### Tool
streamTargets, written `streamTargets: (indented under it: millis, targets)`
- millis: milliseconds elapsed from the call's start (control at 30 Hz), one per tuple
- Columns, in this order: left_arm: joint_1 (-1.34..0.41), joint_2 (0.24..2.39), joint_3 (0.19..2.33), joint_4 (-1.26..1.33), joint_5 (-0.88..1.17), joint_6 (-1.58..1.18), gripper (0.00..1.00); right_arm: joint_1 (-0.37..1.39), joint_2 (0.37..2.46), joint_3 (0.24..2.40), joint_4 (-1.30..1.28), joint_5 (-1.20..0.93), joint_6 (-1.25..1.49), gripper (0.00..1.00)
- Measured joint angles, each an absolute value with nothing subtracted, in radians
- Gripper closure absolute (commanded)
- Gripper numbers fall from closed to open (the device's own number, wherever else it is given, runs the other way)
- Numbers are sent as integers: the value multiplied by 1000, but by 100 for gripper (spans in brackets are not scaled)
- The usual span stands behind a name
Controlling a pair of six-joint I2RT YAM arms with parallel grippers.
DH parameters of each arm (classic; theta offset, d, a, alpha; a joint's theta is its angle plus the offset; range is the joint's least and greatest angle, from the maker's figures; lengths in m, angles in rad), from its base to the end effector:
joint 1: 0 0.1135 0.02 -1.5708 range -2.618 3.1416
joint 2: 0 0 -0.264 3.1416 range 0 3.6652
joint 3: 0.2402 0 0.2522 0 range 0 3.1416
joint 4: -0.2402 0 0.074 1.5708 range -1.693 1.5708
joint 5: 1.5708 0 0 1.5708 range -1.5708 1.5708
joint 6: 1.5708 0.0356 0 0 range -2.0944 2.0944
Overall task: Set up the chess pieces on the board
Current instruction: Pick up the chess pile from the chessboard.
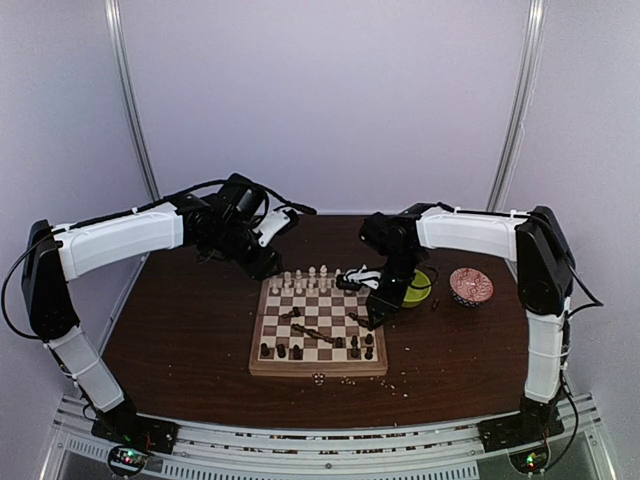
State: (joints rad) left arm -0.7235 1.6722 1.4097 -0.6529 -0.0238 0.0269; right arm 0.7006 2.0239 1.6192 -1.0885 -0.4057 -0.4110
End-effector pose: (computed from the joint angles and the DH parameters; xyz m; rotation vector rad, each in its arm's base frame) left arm 0.2746 -0.2414 0.2836 0.9086 2.3345 -0.2626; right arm 0.2911 0.2639 0.2032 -1.6343 2.5850 0.6395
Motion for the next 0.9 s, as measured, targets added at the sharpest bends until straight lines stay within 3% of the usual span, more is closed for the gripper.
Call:
streamTargets:
  millis: [900]
  targets:
    - [-723, 1672, 1410, -654, -24, 27, 52, 746, 2101, 1684, -1068, -300, -395, 60]
